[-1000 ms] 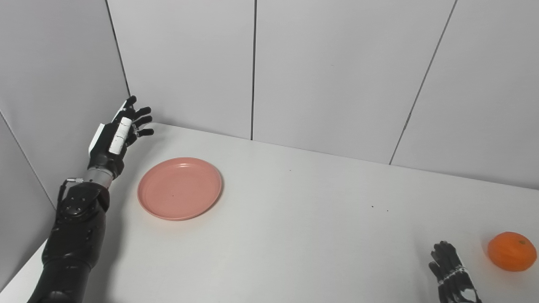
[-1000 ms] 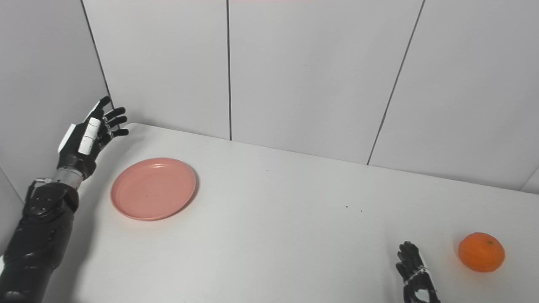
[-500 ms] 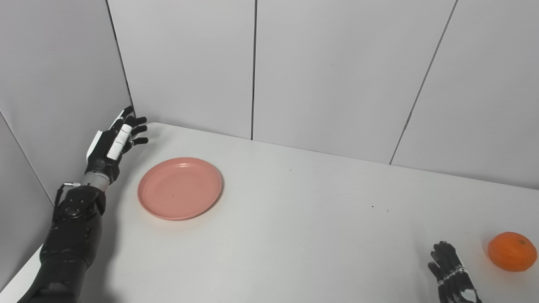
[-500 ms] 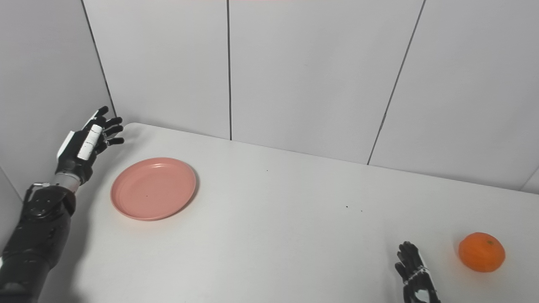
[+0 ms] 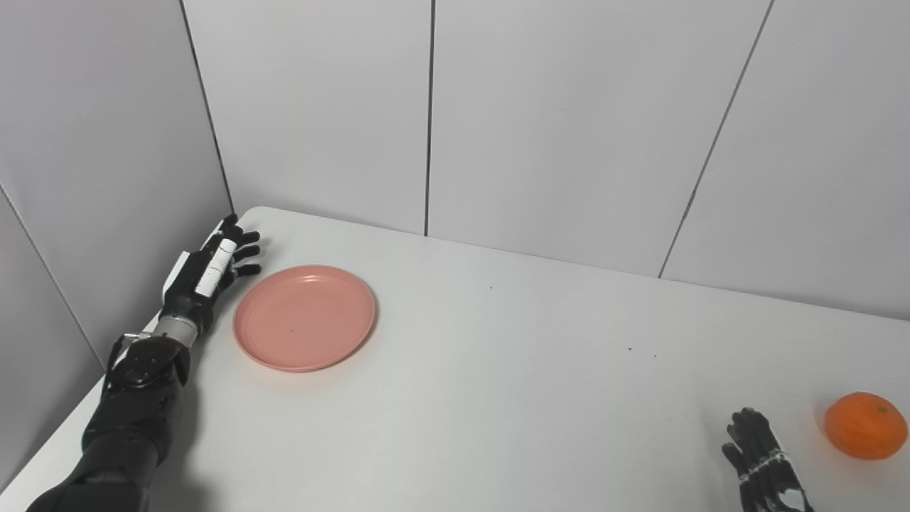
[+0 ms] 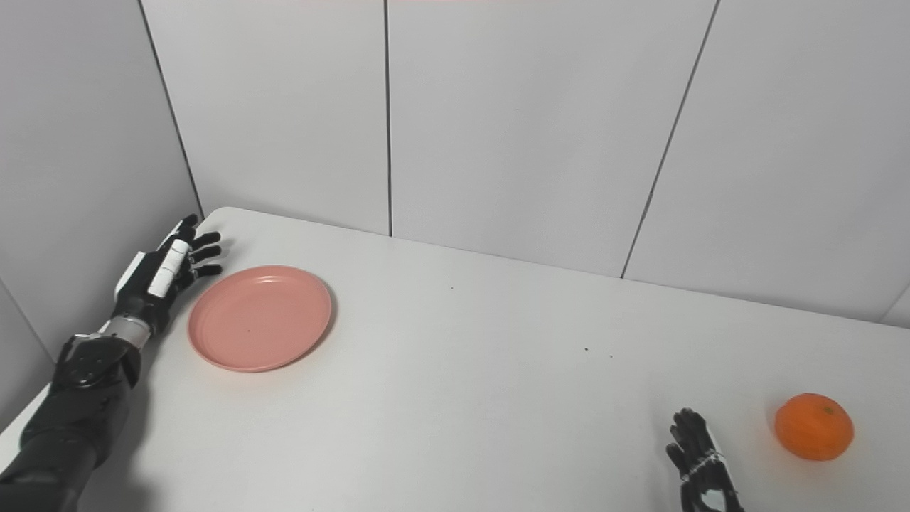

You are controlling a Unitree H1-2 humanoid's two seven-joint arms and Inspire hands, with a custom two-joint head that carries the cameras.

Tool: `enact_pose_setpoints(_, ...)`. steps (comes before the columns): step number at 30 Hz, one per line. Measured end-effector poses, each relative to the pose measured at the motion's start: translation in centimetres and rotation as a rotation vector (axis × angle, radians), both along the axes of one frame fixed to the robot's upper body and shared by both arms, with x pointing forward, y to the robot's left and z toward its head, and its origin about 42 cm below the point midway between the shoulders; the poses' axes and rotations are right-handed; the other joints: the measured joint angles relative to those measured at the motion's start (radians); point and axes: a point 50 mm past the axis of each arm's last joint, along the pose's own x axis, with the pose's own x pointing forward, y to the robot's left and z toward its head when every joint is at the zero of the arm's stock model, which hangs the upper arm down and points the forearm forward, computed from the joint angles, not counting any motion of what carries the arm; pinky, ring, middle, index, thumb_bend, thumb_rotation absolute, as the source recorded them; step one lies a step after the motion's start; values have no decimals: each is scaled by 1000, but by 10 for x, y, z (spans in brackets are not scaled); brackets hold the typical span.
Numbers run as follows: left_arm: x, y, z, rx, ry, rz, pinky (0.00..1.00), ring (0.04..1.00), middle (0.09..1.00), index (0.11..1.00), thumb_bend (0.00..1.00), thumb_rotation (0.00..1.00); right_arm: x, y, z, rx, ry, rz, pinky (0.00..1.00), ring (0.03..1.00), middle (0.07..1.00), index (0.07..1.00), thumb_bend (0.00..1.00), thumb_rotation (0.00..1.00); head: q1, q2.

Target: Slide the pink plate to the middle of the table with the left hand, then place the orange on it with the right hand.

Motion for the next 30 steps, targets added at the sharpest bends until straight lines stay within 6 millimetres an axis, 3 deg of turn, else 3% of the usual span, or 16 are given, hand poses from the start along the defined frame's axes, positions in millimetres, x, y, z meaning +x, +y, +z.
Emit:
enact_pose_setpoints(14,1,-1,-5,-51,-8,-7,756,864,882,941,947,784,-1,0,0,2,-1,1,947,942,917,885,820,992,-6,6)
enact_pose_setpoints(22,2,-25,-5,-57,-8,-49,678,826,855,942,969,807,-3,-1,0,-5,3,-2,938,940,916,886,818,988,-8,8)
enact_pose_setpoints(30,-2,-36,-5,-88,5,-63,718,831,857,947,930,808,-4,-1,0,-2,2,-3,928,935,912,881,817,973,-14,15)
